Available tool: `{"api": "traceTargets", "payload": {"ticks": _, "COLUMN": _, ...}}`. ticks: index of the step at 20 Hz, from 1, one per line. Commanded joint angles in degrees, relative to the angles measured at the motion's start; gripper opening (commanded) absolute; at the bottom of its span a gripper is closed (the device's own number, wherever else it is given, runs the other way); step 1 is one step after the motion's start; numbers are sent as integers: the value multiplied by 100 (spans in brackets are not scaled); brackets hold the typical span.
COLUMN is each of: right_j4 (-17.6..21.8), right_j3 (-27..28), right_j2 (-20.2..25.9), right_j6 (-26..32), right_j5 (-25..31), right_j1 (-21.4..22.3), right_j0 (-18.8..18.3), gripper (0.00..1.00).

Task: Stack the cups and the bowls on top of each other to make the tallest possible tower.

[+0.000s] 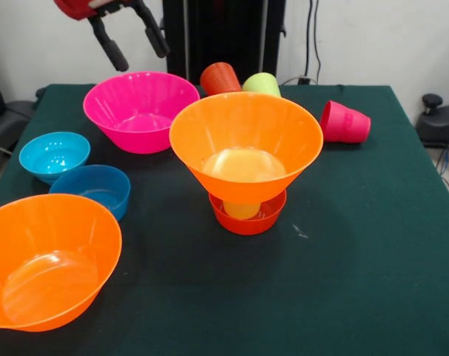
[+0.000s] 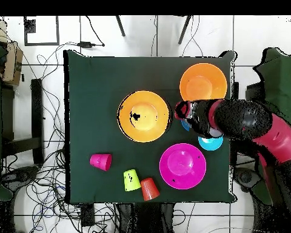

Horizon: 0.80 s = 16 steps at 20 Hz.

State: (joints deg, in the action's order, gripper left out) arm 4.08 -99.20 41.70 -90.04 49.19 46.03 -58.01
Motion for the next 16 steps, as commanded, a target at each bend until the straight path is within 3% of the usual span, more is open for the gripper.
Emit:
{"api": "traceTargets", "payload": {"ticks": 1, "right_j4": 267, "right_j3": 1044, "right_j2": -651, "right_j6": -722, "right_j5": 953, "right_j1": 217, "right_j0": 560, "gripper": 100}}
{"api": "traceTargets", "payload": {"ticks": 7, "right_j4": 368, "right_j3": 1201, "right_j2": -1037, "right_j6": -1038, "right_j5": 907, "right_j1": 337, "right_j0": 901, "gripper": 100}}
{"api": "traceTargets", "payload": {"ticks": 16, "right_j4": 435, "right_j3": 1729, "right_j2": -1389, "right_j6": -866, "right_j5": 981, "right_j1": 139, "right_j0": 1156, "gripper": 100}}
